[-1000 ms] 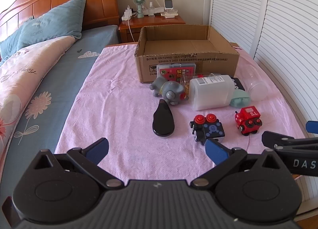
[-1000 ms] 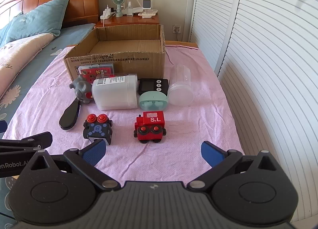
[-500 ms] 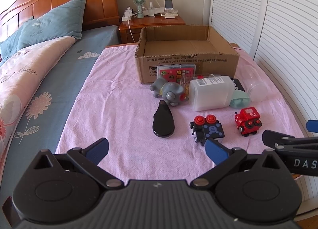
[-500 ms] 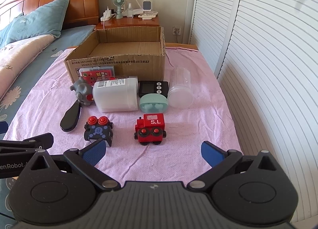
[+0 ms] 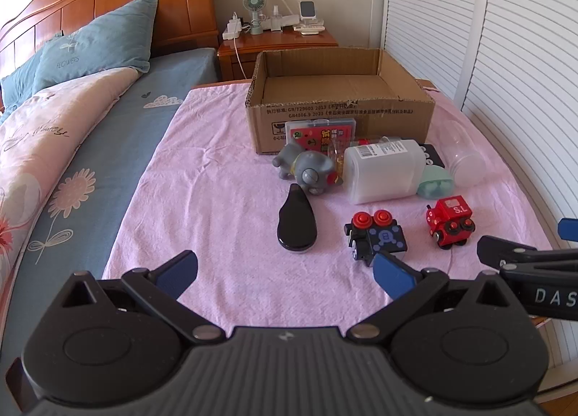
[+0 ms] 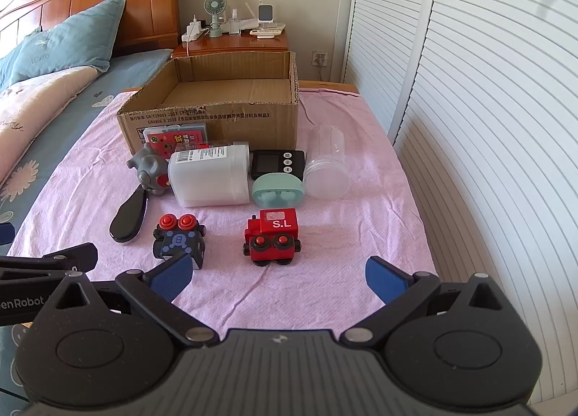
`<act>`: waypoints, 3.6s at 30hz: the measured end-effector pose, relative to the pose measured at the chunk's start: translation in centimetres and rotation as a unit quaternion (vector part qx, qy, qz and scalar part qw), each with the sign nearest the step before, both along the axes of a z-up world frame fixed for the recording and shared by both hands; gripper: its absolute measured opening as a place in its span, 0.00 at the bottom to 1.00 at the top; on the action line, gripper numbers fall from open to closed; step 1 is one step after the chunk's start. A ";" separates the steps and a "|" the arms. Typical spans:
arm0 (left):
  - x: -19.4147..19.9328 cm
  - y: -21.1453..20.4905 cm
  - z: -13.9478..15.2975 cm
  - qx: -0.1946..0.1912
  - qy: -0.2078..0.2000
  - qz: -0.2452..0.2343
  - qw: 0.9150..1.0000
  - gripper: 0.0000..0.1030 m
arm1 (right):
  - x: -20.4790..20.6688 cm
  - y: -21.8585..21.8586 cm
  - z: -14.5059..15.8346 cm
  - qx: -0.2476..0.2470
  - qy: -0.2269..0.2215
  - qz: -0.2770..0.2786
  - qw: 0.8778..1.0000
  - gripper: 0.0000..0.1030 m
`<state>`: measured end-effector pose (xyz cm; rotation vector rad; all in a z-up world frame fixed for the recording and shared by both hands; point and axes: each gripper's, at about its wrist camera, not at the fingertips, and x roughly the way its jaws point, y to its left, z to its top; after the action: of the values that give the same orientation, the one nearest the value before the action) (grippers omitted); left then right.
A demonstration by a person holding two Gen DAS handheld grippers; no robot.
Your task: Organize rigid objects
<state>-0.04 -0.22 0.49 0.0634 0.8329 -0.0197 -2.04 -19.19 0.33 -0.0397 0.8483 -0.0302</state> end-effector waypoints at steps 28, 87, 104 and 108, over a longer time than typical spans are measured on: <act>0.2 0.0 0.0 -0.004 0.000 -0.003 1.000 0.99 | 0.0 -0.1 0.1 0.003 -0.002 -0.002 1.000 1.00; 9.8 9.7 -9.0 -0.033 0.066 0.019 0.997 1.00 | 5.8 2.9 -4.1 0.022 0.037 0.118 0.992 1.00; 10.8 7.7 -8.2 -0.028 0.050 -0.022 0.998 0.99 | 5.6 4.5 -3.7 0.015 0.022 0.173 0.985 1.00; 11.5 5.4 -8.9 -0.047 0.059 -0.042 0.996 1.00 | 5.5 4.4 -3.9 0.011 0.016 0.186 0.982 1.00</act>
<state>11.44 5.23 -8.42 0.0075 0.9459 -0.1424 3.47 -14.76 -3.59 -0.1787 0.8630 0.3322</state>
